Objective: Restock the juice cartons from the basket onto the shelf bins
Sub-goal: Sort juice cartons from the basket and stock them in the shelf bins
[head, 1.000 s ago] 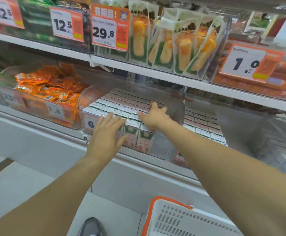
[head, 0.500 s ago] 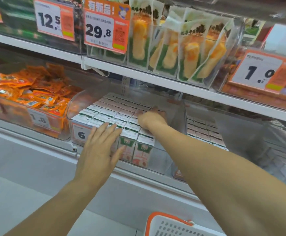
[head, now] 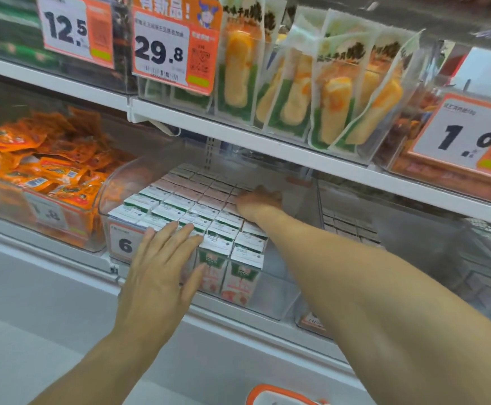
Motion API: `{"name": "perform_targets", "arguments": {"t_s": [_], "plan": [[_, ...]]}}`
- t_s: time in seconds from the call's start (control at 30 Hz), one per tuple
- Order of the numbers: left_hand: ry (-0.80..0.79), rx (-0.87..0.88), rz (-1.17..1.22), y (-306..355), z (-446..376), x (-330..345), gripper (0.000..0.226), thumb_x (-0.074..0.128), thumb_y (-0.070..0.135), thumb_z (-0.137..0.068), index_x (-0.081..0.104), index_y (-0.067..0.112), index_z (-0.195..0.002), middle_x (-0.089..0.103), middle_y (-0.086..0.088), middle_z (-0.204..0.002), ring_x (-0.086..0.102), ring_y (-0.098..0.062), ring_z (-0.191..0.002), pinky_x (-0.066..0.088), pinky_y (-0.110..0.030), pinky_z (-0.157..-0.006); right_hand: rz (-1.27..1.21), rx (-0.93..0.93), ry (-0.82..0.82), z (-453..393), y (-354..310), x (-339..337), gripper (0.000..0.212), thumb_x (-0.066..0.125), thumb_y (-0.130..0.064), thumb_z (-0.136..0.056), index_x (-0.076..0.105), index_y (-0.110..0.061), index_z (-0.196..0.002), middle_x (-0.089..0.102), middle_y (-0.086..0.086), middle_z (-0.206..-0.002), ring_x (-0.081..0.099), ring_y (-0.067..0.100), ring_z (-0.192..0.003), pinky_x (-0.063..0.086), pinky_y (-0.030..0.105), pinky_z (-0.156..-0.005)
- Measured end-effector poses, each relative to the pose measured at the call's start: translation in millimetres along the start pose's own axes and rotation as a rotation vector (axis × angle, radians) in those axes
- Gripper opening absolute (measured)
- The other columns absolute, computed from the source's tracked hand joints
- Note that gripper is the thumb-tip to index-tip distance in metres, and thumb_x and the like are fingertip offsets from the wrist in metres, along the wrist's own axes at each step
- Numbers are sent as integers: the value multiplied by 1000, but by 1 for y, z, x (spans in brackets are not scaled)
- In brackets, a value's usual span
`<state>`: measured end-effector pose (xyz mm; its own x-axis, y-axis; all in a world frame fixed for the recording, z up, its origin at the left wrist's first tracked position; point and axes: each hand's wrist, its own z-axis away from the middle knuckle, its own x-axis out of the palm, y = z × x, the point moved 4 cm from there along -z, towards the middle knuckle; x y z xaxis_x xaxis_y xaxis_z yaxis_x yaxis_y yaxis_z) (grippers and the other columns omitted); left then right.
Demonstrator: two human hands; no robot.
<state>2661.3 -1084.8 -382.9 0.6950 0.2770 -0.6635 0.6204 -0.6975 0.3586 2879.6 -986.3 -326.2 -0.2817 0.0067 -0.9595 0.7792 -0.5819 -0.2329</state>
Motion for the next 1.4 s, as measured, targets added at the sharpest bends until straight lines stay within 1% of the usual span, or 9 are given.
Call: {"name": "perform_targets", "arguments": {"t_s": [0.17, 0.3, 0.57, 0.7, 0.83, 0.97, 1.13, 1.3, 1.4], "plan": [[-14, -7, 8, 1, 2, -4, 43, 52, 37, -92, 59, 18, -130, 52, 2, -144, 37, -20, -142, 14, -41, -123, 38, -45, -196, 48, -5, 6, 80, 19, -65, -98, 5, -14, -158, -4, 21, -164, -2, 46, -149, 1, 56, -121], [-35, -13, 0, 3, 3, -4, 43, 56, 36, -93, 58, 17, -131, 51, 1, -145, 35, -21, -143, 11, -38, -124, 160, -11, -207, 96, -7, 15, 82, 7, -67, -97, -16, -13, -155, -25, 26, -157, -7, 53, -146, 13, 57, -119], [-31, -141, -28, 19, -6, -8, 40, 68, 31, -90, 60, 15, -126, 59, -3, -136, 38, -25, -140, 17, -43, -122, -62, -114, -230, 144, 12, -17, 73, 18, -56, -103, -7, -12, -157, -15, 21, -162, 10, 48, -147, 40, 53, -108], [12, -147, 13, 48, -14, -15, 50, 69, 32, -89, 52, 15, -132, 55, -6, -138, 38, -29, -139, 24, -50, -118, -161, -502, 210, 191, 55, -65, 49, 42, -44, -101, 37, -24, -145, 49, 12, -142, 54, 34, -120, 47, 44, -98], [-39, 46, 84, 113, -24, -4, 53, 63, 40, -87, 52, 16, -133, 55, -4, -134, 45, -26, -129, 32, -42, -112, -272, -355, 518, 197, 161, -106, 18, 49, -32, -96, 62, -23, -104, 70, 1, -98, 63, 29, -90, 54, 42, -80], [-242, 180, 74, 169, -25, 28, 81, 59, 56, -89, 28, 18, -153, 34, -2, -157, 29, -21, -145, 18, -40, -122, -54, -27, 302, 140, 233, -88, 46, 43, -45, -99, 54, -9, -125, 62, 18, -123, 59, 37, -106, 50, 40, -82], [-404, 30, 24, 192, -32, 59, 120, 63, 66, -79, -12, 10, -155, -7, -10, -165, 1, -24, -152, 10, -36, -120, -86, 114, -70, 113, 232, -41, 88, 30, -57, -102, 1, 9, -152, 31, 23, -156, 39, 38, -138, 38, 36, -106], [-375, -15, 86, 189, -34, 66, 135, 74, 65, -68, -14, 9, -154, -2, -4, -165, 4, -19, -151, 21, -30, -117, -58, 60, -181, 101, 244, -48, 86, 25, -62, -100, 6, 1, -155, 31, 19, -157, 53, 37, -125, 48, 37, -95], [-331, -21, 71, 186, -32, 67, 134, 71, 70, -66, -11, 13, -155, 4, -2, -165, 9, -17, -151, 27, -30, -115, -71, 99, -38, 70, 259, -66, 78, 26, -63, -98, 18, -9, -154, 38, 15, -153, 57, 37, -107, 53, 39, -78]]}}
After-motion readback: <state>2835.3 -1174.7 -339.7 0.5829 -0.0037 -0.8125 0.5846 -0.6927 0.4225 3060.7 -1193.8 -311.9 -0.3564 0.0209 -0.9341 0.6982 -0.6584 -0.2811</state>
